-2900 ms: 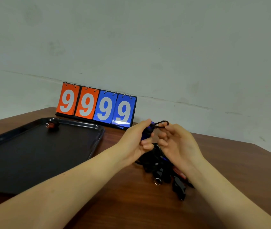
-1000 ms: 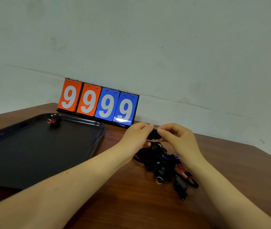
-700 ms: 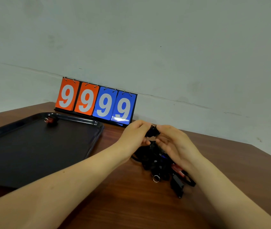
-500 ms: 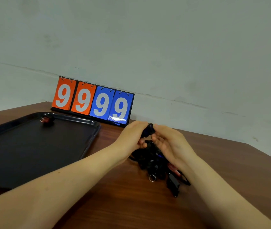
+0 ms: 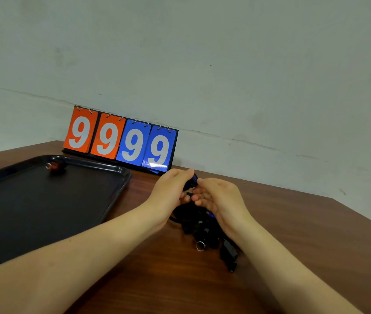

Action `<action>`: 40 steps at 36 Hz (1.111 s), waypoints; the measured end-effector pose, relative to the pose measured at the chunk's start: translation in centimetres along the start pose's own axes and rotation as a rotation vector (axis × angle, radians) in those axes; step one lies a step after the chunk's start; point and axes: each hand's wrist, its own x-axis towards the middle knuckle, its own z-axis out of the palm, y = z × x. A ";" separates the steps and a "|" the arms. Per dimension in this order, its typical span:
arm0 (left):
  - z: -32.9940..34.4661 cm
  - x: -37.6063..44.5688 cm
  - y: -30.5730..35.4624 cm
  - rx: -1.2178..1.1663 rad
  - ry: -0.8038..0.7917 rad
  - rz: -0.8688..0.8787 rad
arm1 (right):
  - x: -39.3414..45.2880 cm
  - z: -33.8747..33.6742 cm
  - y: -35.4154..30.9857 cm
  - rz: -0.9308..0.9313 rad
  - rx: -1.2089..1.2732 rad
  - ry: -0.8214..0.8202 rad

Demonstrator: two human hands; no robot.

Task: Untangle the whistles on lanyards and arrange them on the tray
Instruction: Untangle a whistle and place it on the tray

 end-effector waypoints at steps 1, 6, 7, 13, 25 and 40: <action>0.0 0.0 0.0 0.016 0.002 0.005 | 0.0 0.0 0.0 -0.003 -0.015 0.005; 0.1 0.0 -0.1 0.049 0.010 0.018 | -0.1 0.1 0.2 -0.042 -0.061 0.028; 0.1 0.0 0.0 0.052 0.011 0.015 | 0.0 0.1 0.2 -0.048 -0.067 0.026; 0.4 -0.8 0.7 0.015 -0.037 0.009 | -0.1 0.0 0.2 -0.062 -0.072 -0.007; 0.5 -1.5 1.7 -0.361 -0.003 -0.118 | -0.5 0.4 1.0 -0.386 -0.444 0.051; 0.6 -0.9 0.7 -0.158 -0.193 -0.209 | -0.1 0.1 1.3 -0.419 -0.463 0.118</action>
